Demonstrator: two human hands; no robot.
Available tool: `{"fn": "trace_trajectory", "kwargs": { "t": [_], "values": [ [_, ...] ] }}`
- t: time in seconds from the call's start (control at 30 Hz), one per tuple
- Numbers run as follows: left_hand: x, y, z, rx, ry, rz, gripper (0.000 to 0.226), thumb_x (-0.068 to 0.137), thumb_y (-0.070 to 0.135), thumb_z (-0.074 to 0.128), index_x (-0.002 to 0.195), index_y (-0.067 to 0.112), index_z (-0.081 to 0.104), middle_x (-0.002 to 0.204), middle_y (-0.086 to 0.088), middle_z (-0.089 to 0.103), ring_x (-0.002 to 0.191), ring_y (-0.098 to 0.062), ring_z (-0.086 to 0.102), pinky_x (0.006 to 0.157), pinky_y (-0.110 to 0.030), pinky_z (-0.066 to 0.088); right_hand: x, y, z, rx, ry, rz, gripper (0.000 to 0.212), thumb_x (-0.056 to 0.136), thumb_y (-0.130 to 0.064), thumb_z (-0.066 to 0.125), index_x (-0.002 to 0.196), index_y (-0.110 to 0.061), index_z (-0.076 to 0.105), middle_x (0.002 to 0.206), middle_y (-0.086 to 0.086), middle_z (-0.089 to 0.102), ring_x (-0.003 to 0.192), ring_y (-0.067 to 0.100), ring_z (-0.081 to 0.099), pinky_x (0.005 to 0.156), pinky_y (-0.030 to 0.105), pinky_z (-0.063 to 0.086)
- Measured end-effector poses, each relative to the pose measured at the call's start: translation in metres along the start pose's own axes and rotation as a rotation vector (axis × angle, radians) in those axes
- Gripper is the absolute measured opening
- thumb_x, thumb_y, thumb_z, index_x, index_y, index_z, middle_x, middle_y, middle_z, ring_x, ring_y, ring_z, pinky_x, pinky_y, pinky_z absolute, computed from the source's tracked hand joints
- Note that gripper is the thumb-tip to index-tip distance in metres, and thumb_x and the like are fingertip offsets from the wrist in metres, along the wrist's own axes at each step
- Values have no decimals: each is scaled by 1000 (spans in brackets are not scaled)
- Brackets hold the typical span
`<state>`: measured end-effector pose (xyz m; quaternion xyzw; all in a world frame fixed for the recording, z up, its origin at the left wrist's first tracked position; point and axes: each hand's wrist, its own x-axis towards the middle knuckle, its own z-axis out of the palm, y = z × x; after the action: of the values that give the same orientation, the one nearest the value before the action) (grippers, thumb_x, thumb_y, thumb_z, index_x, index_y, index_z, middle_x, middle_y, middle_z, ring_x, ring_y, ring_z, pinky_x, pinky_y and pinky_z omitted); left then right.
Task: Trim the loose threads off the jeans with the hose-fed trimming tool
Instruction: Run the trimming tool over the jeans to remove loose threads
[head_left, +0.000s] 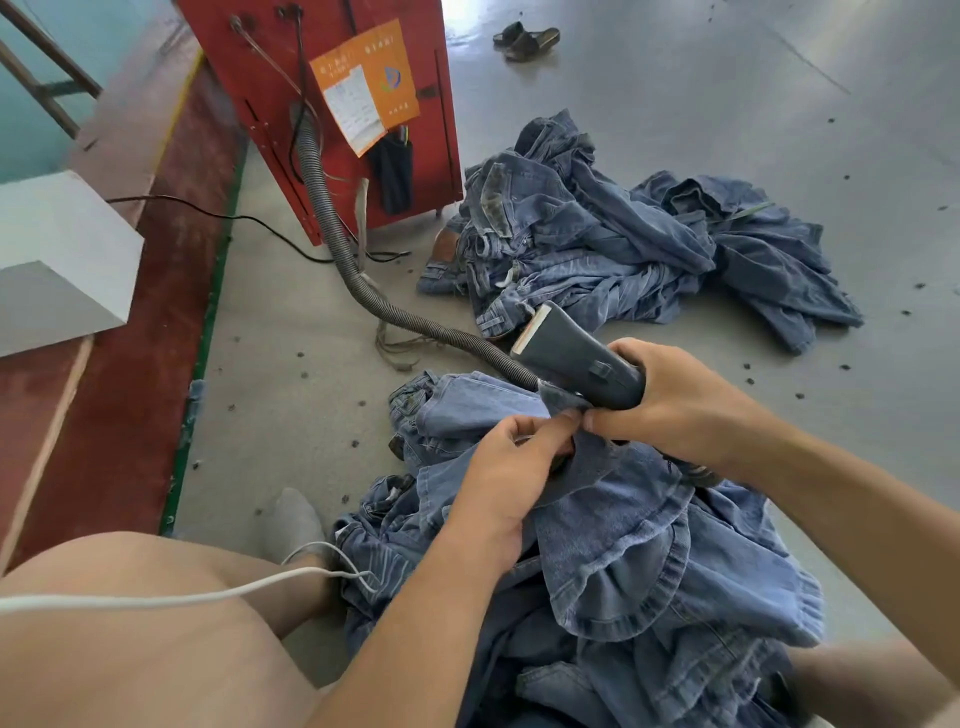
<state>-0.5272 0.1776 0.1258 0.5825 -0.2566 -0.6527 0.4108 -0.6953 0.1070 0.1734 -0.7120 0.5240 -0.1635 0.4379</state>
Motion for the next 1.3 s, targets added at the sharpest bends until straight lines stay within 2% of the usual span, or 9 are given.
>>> {"fn": "trace_trajectory", "kwargs": {
  "t": [0.27,0.43,0.53,0.67,0.83,1.0,1.13,1.23,1.3],
  "values": [
    [-10,9,6,-53,-50,-64,18,97,37,64,92,24,75,97,6,80,82,2,73,64,-19,48,1,0,6,22,-79,5,40,73,-21,95,97,-25,63,77,-26,69,68,-6,65,58,6,43],
    [-12,8,2,-140,-63,-35,21,104,26,58,97,25,78,103,6,80,92,3,73,70,-18,49,7,-2,1,-9,11,56,40,73,-29,94,100,-26,63,84,-7,71,66,-1,64,57,12,44],
    [-11,7,2,-202,-69,-16,29,104,15,56,89,25,79,95,6,80,82,4,73,55,-10,49,9,-1,-7,-3,17,75,36,77,-28,91,100,-26,64,80,-8,66,59,-1,59,58,18,41],
    [-1,1,0,-271,66,-63,32,95,1,51,76,24,63,71,10,66,67,-8,57,58,-23,39,14,4,-12,-17,42,111,29,79,-21,87,94,-23,62,70,-7,61,55,8,52,57,29,39],
    [5,-7,-8,-682,166,-239,51,88,-18,33,104,19,64,82,-1,66,72,-13,49,63,-25,30,22,14,-16,44,118,207,25,81,-16,82,97,-12,63,75,4,74,58,14,58,56,29,43],
    [-9,-11,0,-675,81,-179,10,84,9,54,79,14,63,78,-2,60,65,-16,51,62,-29,36,21,16,-14,135,101,188,33,70,-24,86,92,-13,65,67,0,68,62,21,55,61,36,41],
    [-15,-24,20,-529,231,-180,12,95,17,73,105,11,71,79,-2,75,55,-12,65,48,-24,50,19,10,-16,211,38,118,32,62,-31,84,81,-18,62,64,-4,59,63,18,51,67,37,37],
    [-16,-23,28,-893,105,-377,24,104,7,56,123,-7,63,104,-25,74,90,-33,71,85,-39,59,17,9,-16,220,0,86,28,62,-30,84,77,-21,62,66,-4,56,64,15,50,68,35,36],
    [-10,-17,25,-1143,45,-411,29,108,0,40,126,-17,56,124,-39,62,116,-52,59,109,-60,42,16,9,-16,221,-3,77,28,64,-26,84,79,-20,62,66,-4,58,64,15,52,67,35,38]
  ]
}}
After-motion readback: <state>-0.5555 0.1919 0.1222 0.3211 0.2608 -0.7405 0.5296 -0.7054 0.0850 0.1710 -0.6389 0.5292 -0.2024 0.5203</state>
